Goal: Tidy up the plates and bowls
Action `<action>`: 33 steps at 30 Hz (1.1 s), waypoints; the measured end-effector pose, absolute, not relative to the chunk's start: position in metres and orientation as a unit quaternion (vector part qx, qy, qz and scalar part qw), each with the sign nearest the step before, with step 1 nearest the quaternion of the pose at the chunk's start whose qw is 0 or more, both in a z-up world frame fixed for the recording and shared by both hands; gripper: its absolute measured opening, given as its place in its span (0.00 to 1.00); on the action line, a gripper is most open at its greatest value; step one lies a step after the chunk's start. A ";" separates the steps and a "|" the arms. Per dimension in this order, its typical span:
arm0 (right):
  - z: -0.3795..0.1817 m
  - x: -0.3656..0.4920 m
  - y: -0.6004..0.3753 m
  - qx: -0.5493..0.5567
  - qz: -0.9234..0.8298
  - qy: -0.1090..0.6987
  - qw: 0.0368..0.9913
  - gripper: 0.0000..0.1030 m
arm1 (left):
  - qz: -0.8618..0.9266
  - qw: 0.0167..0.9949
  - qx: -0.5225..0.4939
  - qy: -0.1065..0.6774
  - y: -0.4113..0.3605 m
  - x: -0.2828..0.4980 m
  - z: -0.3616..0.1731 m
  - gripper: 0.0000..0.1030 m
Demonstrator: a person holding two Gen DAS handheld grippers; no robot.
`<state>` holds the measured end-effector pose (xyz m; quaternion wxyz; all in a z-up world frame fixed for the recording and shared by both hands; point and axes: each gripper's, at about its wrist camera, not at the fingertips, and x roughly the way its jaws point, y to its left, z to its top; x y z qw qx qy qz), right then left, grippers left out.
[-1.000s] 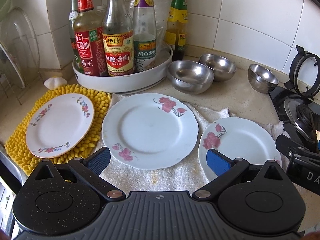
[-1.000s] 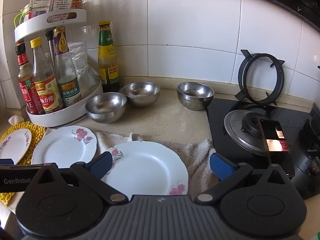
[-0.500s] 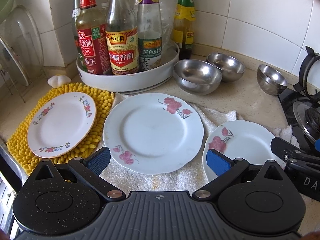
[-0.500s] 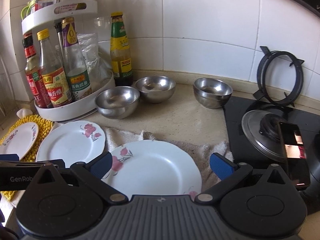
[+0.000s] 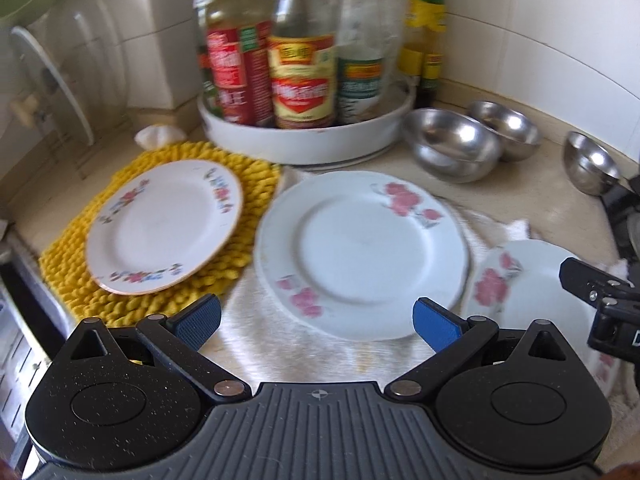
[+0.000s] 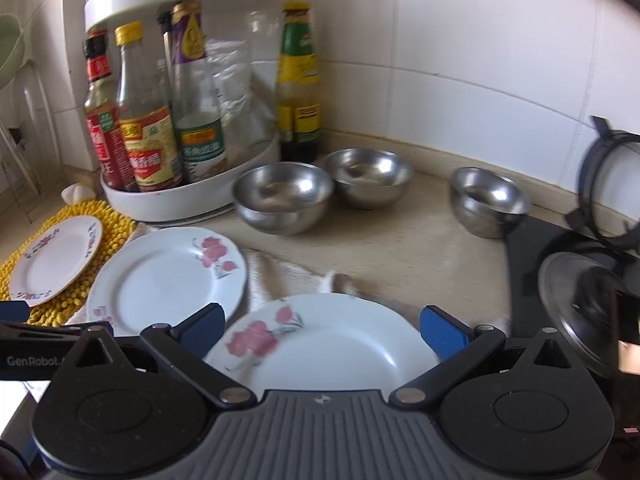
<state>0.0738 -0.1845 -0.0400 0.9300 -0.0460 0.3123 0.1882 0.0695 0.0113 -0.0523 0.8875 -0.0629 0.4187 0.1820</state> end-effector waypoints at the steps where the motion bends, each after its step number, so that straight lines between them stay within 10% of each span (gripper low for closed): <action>1: -0.040 0.077 -0.179 -0.049 0.195 0.312 0.928 1.00 | 0.185 0.886 -0.066 0.420 0.016 0.070 -0.053 1.00; 15: -0.056 0.136 -0.118 -0.060 0.249 0.370 0.893 0.99 | 0.112 0.890 -0.080 0.436 0.068 0.094 -0.066 0.98; 20: -0.069 0.149 -0.107 -0.022 0.286 0.416 0.863 0.76 | 0.066 0.888 -0.098 0.445 0.078 0.103 -0.074 0.94; 33: -0.083 0.172 -0.090 -0.013 0.311 0.452 0.836 0.71 | 0.004 0.879 -0.147 0.454 0.095 0.123 -0.090 0.92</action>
